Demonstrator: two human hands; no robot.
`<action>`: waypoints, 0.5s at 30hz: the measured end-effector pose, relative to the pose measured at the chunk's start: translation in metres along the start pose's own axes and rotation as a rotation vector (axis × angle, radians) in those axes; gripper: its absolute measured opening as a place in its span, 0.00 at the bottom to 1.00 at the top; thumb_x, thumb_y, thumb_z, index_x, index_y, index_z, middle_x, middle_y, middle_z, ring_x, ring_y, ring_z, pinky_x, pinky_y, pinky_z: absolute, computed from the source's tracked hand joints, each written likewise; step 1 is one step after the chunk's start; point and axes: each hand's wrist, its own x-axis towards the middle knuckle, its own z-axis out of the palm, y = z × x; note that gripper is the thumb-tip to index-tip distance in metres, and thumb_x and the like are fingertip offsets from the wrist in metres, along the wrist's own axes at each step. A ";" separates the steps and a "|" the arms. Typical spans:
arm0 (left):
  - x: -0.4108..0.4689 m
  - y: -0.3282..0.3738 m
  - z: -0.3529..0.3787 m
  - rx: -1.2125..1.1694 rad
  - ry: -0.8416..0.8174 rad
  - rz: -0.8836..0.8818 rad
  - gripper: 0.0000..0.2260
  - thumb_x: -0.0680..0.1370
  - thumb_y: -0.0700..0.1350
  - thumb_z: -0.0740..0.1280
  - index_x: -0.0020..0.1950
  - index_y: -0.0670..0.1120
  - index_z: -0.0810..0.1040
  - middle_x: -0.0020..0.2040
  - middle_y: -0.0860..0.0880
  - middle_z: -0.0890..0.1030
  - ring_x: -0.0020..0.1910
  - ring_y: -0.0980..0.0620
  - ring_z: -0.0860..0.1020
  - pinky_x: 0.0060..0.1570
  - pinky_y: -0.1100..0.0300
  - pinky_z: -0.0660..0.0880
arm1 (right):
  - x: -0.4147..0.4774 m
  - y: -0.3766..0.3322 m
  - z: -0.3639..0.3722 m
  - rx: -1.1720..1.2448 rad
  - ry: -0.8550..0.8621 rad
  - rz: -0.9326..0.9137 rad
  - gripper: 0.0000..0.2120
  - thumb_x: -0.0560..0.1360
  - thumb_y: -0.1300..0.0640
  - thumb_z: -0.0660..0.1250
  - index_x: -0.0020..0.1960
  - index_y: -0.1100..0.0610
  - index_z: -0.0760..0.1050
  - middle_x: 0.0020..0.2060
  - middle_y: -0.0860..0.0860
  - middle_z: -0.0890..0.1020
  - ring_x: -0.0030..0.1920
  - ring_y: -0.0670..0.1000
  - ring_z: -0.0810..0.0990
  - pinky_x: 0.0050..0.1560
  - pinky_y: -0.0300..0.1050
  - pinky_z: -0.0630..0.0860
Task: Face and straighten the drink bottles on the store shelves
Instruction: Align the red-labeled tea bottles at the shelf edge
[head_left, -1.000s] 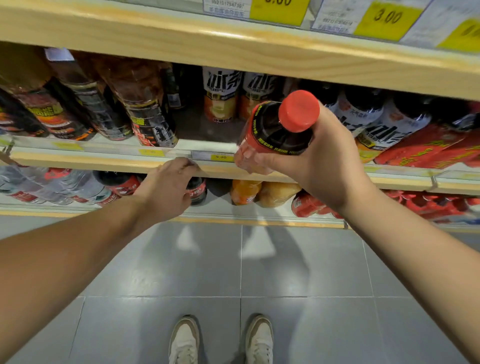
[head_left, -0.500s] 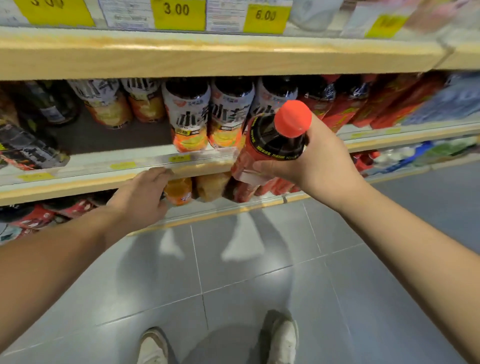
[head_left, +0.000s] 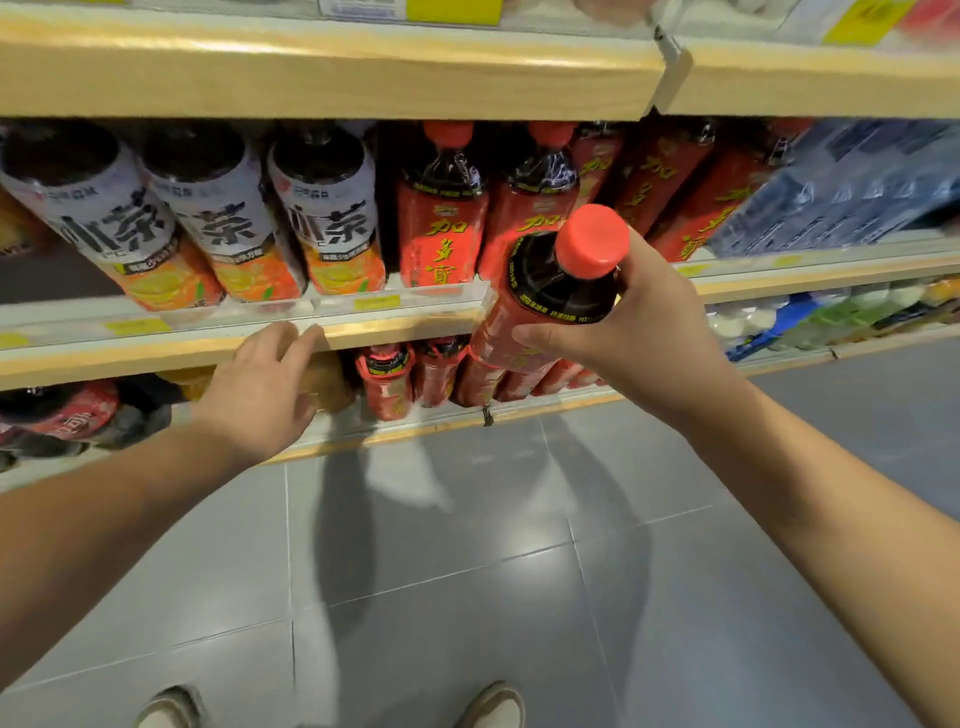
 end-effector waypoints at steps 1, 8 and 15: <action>0.003 0.011 0.000 0.003 -0.014 -0.016 0.35 0.75 0.48 0.69 0.79 0.50 0.56 0.71 0.43 0.63 0.69 0.41 0.65 0.65 0.45 0.70 | 0.002 0.009 -0.009 0.009 -0.005 0.001 0.33 0.63 0.42 0.84 0.62 0.36 0.70 0.54 0.30 0.78 0.57 0.30 0.74 0.52 0.21 0.67; 0.032 0.080 -0.007 0.002 -0.073 -0.072 0.34 0.76 0.50 0.67 0.79 0.53 0.55 0.74 0.46 0.60 0.74 0.44 0.60 0.67 0.47 0.68 | 0.024 0.049 -0.060 -0.007 -0.022 -0.007 0.33 0.63 0.43 0.84 0.61 0.37 0.70 0.56 0.34 0.79 0.57 0.32 0.76 0.52 0.20 0.67; 0.058 0.126 -0.004 -0.011 -0.077 0.092 0.33 0.76 0.47 0.66 0.78 0.48 0.57 0.76 0.44 0.59 0.75 0.43 0.59 0.72 0.48 0.62 | 0.045 0.076 -0.077 -0.052 -0.043 0.062 0.32 0.63 0.44 0.85 0.60 0.37 0.70 0.56 0.39 0.76 0.58 0.43 0.76 0.54 0.26 0.67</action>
